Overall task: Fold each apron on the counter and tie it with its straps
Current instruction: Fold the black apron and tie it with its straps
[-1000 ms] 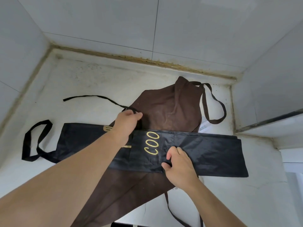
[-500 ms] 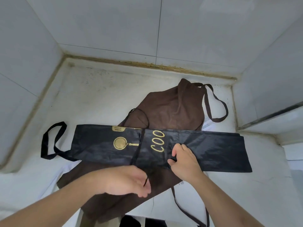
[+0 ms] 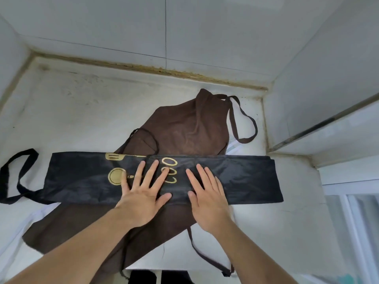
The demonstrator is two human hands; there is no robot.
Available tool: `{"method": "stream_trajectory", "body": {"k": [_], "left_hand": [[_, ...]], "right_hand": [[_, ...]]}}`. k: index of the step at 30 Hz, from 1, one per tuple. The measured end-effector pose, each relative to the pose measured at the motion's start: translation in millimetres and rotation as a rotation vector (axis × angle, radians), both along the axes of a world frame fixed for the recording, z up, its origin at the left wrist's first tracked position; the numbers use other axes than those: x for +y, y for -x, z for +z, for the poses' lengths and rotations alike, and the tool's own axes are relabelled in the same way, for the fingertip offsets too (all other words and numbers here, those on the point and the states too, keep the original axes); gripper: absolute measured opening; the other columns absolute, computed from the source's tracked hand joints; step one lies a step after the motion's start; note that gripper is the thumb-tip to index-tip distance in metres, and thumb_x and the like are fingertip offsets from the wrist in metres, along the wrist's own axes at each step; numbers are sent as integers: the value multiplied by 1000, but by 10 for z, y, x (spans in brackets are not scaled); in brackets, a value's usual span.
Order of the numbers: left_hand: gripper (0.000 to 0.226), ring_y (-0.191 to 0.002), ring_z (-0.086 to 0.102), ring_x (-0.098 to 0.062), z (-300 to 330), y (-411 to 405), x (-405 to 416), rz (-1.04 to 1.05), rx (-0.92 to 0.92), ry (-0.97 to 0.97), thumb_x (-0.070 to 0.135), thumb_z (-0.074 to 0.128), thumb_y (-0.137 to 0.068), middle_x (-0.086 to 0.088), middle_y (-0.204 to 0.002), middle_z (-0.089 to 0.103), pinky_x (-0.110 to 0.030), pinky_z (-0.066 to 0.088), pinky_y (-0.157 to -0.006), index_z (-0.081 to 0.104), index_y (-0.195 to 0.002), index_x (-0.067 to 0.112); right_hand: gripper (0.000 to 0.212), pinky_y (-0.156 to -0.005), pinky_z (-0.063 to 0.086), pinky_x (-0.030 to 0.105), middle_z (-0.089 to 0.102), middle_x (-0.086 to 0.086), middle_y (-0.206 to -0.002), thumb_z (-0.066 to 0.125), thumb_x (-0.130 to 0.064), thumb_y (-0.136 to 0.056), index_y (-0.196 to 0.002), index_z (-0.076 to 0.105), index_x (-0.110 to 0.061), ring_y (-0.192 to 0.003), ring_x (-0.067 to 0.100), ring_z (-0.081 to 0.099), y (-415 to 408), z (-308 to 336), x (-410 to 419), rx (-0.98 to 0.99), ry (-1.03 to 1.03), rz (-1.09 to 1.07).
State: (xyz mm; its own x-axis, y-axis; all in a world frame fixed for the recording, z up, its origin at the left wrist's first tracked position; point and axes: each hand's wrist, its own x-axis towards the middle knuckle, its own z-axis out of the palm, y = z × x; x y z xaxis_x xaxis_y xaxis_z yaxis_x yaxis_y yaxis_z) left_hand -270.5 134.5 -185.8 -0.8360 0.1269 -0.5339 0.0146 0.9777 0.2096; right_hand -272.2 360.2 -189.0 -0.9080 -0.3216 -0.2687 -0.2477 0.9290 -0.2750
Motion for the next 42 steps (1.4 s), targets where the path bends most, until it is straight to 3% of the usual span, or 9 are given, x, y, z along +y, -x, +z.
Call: {"method": "stream_trajectory", "body": {"k": [4, 7, 14, 17, 22, 26, 33, 39, 42], "left_hand": [[73, -150, -42, -26, -70, -27, -18, -29, -23, 64, 81, -15, -83, 18, -157, -50, -71, -12, -120, -46, -142, 53], [73, -153, -38, -26, -108, -24, -24, -38, 25, 73, 81, -10, -87, 17, -161, -44, -72, -8, -121, -42, -146, 52], [69, -142, 42, -38, -23, -60, 206, -71, 382, 116, 55, 62, -89, -7, -154, 42, -65, 27, -116, 50, -149, 23], [67, -113, 54, -30, -19, -78, 383, -149, 448, 22, 53, 72, -86, -3, -134, 48, -48, 48, -95, 56, -143, 23], [71, -112, 48, -21, -79, -92, 445, -3, 335, -94, 64, 62, -90, 5, -127, 42, -39, 47, -96, 37, -151, 40], [72, -115, 46, -20, -46, -94, 476, 43, 308, -100, 65, 62, -90, 6, -129, 39, -38, 45, -99, 33, -152, 43], [72, -122, 40, -17, 47, -120, 428, 77, 191, -225, 59, 65, -92, 9, -133, 35, -36, 38, -109, 31, -154, 45], [17, -102, 67, -9, 442, -14, 239, 652, -194, -924, 34, 66, -101, 10, -113, 73, -36, 54, -102, 77, -114, 34], [54, -94, 71, -29, 825, 65, 111, 937, -343, -1312, 53, 49, -103, -11, -105, 77, -45, 58, -87, 76, -119, 10]], "right_hand": [[61, -131, 3, 47, -7, -10, -175, 11, -53, -108, -165, -9, -40, -161, 17, -8, 26, -195, 1122, 18, -196, -262], [72, -127, 21, 51, 14, 11, -171, 39, -53, -105, -164, 14, -19, -156, 35, 16, 66, -72, 1723, -3, -227, -583], [53, -73, 49, 41, 62, 11, -104, 80, -37, -88, -115, 49, -4, -94, 35, 61, 277, 290, 1919, -273, 83, -1100], [22, -73, 59, 44, 70, 11, -82, 78, -23, -89, -92, 67, -5, -73, 32, 65, 344, 301, 1897, -367, 119, -1092], [12, -90, 62, 50, 75, 16, -105, 71, -11, -97, -93, 67, -1, -94, 32, 72, 244, 473, 1917, -198, 888, -1321], [27, -103, 55, 49, 76, 9, -123, 66, -22, -102, -128, 64, -14, -114, 31, 73, 26, 490, 1544, -414, 1447, -1461], [28, -89, 59, 44, 73, 9, -97, 68, -4, -97, -123, 57, -9, -83, 29, 72, 119, 539, 940, -298, 1078, -1437], [12, -62, 53, 33, 63, 10, -71, 65, -13, -98, -87, 60, -14, -63, 24, 65, 71, 1081, 388, 118, 713, -1069], [28, -53, 45, 25, 51, -4, -60, 63, -18, -96, -71, 50, -17, -53, 14, 52, -20, 1171, -192, 246, 462, -548]]}}
